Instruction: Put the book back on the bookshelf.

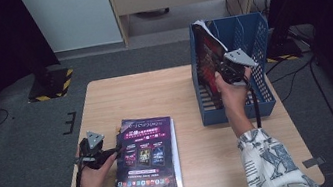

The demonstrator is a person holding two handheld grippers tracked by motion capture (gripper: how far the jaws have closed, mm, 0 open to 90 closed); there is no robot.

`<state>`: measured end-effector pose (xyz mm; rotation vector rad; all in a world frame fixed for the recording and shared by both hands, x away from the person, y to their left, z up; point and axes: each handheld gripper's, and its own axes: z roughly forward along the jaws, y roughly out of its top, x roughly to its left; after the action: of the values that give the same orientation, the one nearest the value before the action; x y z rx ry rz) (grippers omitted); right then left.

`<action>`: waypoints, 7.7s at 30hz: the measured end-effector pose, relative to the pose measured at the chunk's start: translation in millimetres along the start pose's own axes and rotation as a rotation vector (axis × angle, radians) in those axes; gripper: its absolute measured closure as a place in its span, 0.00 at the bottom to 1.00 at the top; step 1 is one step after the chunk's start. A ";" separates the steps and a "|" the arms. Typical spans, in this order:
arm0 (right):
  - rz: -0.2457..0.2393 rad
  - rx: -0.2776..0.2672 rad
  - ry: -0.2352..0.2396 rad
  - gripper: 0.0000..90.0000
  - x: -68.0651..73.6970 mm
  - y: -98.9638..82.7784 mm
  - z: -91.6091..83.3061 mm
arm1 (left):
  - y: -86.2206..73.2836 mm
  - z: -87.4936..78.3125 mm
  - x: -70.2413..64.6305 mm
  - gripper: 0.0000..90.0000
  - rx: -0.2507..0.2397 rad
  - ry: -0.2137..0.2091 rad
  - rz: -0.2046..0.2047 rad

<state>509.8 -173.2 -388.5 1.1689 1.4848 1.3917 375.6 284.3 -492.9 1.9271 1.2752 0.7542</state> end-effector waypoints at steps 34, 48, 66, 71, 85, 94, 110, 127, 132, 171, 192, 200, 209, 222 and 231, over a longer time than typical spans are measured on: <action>-0.055 0.028 -0.010 0.95 12.7 -10.6 2.1 | 0.5 -0.4 -0.6 0.11 0.000 0.005 0.006; -0.027 0.031 0.016 0.90 26.6 -11.0 0.8 | 0.6 -0.8 -1.0 0.11 -0.001 0.007 0.009; -0.017 0.048 0.051 0.90 39.0 -8.3 4.9 | 0.9 -0.7 -2.3 0.11 -0.002 0.004 0.014; -0.055 0.045 0.050 0.88 44.7 -6.9 5.6 | 0.7 -0.7 -1.5 0.11 -0.001 0.005 0.012; -0.030 0.044 0.070 0.70 43.5 -9.2 3.6 | 0.7 -0.3 -2.2 0.11 0.000 0.004 0.014; -0.061 0.037 0.072 0.61 45.0 -7.2 -0.2 | 0.9 -0.1 -3.2 0.11 0.001 0.002 0.017; -0.057 0.058 0.081 0.47 42.6 -10.2 -5.5 | 1.1 0.0 -3.9 0.11 0.003 0.002 0.020; -0.056 0.065 0.092 0.30 39.1 -15.2 -14.9 | 1.0 0.3 -4.8 0.11 0.004 0.003 0.023; -0.056 0.077 0.096 0.28 38.4 -17.2 -15.2 | 1.0 0.3 -4.7 0.11 0.003 0.003 0.023; -0.144 0.164 0.341 0.06 43.4 -51.0 -92.3 | 1.9 0.0 -8.4 0.07 -0.019 -0.038 0.030; -0.175 0.225 0.446 0.13 65.7 -77.2 -108.1 | 0.4 3.6 -10.9 0.09 -0.013 -0.072 0.029; -0.229 0.286 0.503 0.13 95.6 -93.9 -103.6 | 1.2 3.4 -11.8 0.10 -0.009 -0.065 0.041; -0.265 0.365 0.543 0.13 126.8 -116.4 -82.1 | 0.6 5.3 -18.1 0.13 0.010 -0.099 0.053; -0.235 0.383 0.520 0.16 143.7 -120.4 -51.3 | 2.3 4.1 -21.7 0.22 0.020 -0.143 0.043; -0.192 0.382 0.527 0.17 132.5 -119.6 -60.8 | 3.8 2.9 -25.5 0.26 0.006 -0.167 0.057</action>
<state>401.4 -61.0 -494.4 0.8747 2.2490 1.3809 371.0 258.8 -493.9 1.9937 1.1261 0.6041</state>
